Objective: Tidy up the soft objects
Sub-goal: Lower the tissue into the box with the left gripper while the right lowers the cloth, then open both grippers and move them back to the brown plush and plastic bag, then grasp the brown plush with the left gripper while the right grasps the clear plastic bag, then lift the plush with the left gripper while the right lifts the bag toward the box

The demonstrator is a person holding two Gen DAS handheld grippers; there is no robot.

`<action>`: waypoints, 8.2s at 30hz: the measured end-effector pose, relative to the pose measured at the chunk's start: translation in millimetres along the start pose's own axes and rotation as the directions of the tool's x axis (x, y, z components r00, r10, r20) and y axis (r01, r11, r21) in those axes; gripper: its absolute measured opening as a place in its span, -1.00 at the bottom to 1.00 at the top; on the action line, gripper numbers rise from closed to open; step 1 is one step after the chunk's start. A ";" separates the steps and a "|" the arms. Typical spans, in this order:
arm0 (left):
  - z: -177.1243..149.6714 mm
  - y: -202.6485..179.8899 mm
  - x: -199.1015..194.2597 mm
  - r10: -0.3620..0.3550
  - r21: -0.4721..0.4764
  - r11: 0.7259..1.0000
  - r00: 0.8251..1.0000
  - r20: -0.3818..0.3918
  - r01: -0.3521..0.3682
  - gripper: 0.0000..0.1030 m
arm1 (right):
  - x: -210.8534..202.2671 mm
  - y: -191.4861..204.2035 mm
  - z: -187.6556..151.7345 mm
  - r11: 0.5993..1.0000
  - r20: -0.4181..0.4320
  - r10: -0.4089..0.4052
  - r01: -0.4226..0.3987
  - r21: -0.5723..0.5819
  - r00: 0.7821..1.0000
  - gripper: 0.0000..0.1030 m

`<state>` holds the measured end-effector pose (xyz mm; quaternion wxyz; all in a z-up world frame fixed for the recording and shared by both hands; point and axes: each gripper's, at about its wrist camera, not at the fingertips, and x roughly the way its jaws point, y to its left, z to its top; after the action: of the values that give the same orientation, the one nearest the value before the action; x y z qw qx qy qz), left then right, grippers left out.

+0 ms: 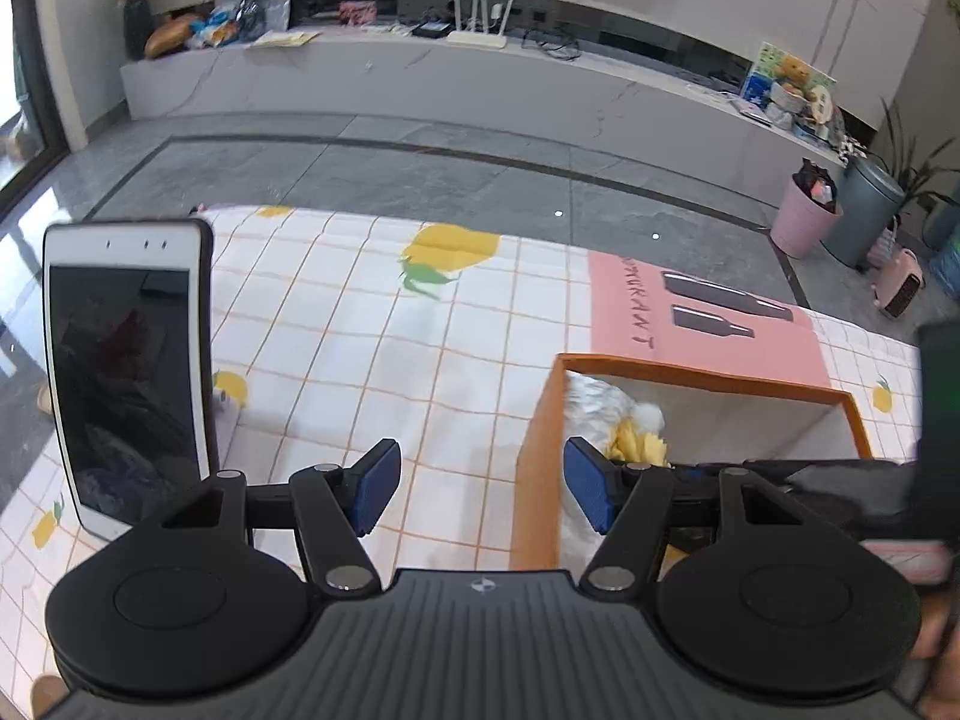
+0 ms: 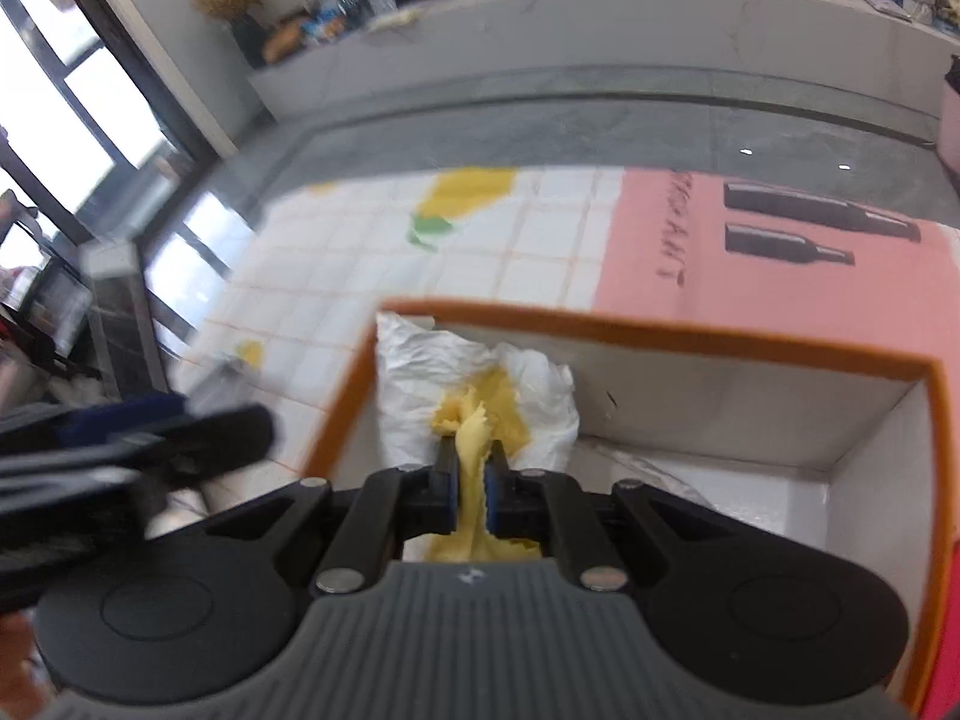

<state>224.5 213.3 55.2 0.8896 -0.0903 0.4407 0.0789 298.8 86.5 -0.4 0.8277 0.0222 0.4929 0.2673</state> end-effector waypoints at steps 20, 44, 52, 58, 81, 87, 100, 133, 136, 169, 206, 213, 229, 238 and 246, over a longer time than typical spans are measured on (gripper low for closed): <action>-6.2 -17.2 -2.5 -0.035 0.068 0.997 0.999 -0.005 0.035 0.43 | -4.5 -16.3 2.2 0.907 -0.042 -0.379 0.362 -0.213 0.924 -0.88; -9.1 -18.7 -41.8 -0.103 0.051 0.994 0.993 0.052 0.100 0.43 | -87.0 7.1 -16.1 0.921 0.098 -0.233 0.252 -0.296 0.967 0.94; -33.6 -64.8 -97.2 -0.064 0.191 0.981 0.982 0.177 0.030 0.44 | -156.7 3.4 -37.6 0.938 0.179 -0.223 0.261 -0.227 0.958 0.95; -59.1 -113.2 -123.7 -0.136 0.329 0.943 0.963 0.235 0.053 0.44 | -195.4 -32.7 -74.9 0.921 0.212 -0.326 0.361 -0.150 0.921 0.95; -141.6 -217.6 -80.6 -0.356 0.449 0.839 0.934 0.026 0.307 0.44 | -218.8 -235.0 -166.7 0.847 0.091 -0.513 0.485 0.218 0.854 0.95; -163.9 -233.1 -67.7 -0.347 0.506 0.807 0.938 -0.012 0.305 0.44 | -189.2 -294.9 -168.5 0.853 -0.039 -0.454 0.447 0.269 0.890 0.92; -179.9 -247.6 -55.4 -0.306 0.565 0.775 0.950 -0.054 0.282 0.44 | -159.2 -339.7 -182.3 0.908 -0.210 -0.345 0.382 0.172 0.915 0.42; -205.3 -264.8 -55.6 -0.282 0.637 0.718 0.954 -0.105 0.282 0.44 | -163.9 -376.8 -184.1 0.786 -0.226 -0.441 0.496 0.369 0.868 0.89; -204.5 -265.0 -54.6 -0.281 0.616 0.729 0.951 -0.128 0.298 0.44 | -152.1 -378.8 -186.9 0.796 -0.266 -0.427 0.499 0.343 0.864 0.88; -123.1 -520.5 85.9 -0.064 0.597 0.793 0.991 -0.115 0.121 0.63 | -201.3 -439.3 -197.6 0.748 -0.227 -0.509 0.558 0.360 0.830 -0.99; -95.3 -405.0 -84.8 -0.278 0.586 0.806 0.927 0.252 0.082 0.02 | -296.7 -275.7 -159.3 0.845 0.209 -0.518 0.458 0.276 0.829 -1.00; -68.0 -273.0 -137.4 -0.163 0.469 0.882 0.903 0.397 -0.047 0.02 | -299.7 -140.8 -119.4 0.947 0.404 -0.317 0.308 0.089 0.858 -1.00; -97.5 -105.6 -59.6 -0.079 0.240 0.970 0.981 0.176 0.035 0.02 | -164.9 -18.2 -81.2 0.957 0.302 -0.204 0.255 -0.139 0.931 -1.00; -116.9 -91.4 -46.6 -0.101 0.335 0.940 0.990 0.100 0.062 0.02 | -86.9 -31.8 -68.3 0.939 0.130 -0.241 0.265 -0.220 0.962 -0.99; -119.8 -104.9 -20.2 -0.139 0.373 0.918 0.990 -0.011 0.133 0.03 | -37.8 -37.2 -56.0 0.889 0.044 -0.324 0.320 -0.327 0.945 -1.00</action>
<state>143.3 82.6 9.6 0.8973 0.0505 0.4332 -0.0675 254.0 24.4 -9.9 0.8495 -0.2002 0.4430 0.2050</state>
